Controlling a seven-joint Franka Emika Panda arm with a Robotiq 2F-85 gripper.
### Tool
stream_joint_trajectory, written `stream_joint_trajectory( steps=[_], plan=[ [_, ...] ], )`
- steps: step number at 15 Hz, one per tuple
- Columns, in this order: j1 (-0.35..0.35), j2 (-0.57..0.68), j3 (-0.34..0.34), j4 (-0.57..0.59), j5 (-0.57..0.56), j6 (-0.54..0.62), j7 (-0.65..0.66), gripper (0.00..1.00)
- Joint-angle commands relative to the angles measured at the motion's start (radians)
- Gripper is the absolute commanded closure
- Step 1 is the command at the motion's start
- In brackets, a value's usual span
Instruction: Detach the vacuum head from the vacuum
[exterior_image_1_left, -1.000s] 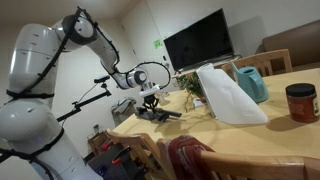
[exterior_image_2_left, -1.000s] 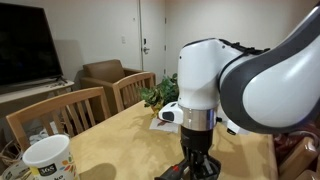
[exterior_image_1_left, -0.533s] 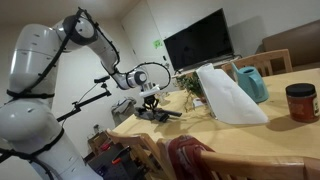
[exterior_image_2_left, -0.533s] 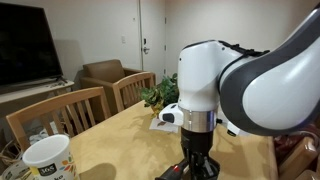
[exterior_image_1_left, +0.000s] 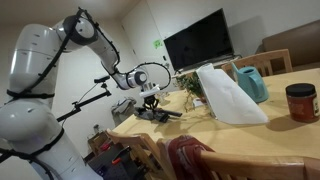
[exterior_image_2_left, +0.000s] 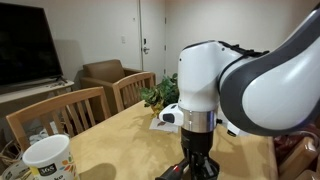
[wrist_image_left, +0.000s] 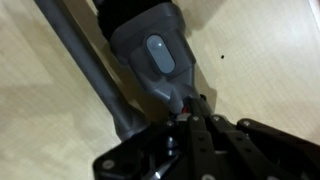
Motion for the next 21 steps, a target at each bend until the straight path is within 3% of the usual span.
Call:
stream_joint_trajectory(
  steps=[1, 21],
  plan=[
    [-0.005, 0.027, 0.004, 0.02, -0.006, -0.01, 0.003, 1.0],
    [-0.043, 0.035, -0.021, -0.032, 0.007, -0.014, 0.045, 1.0]
  ],
)
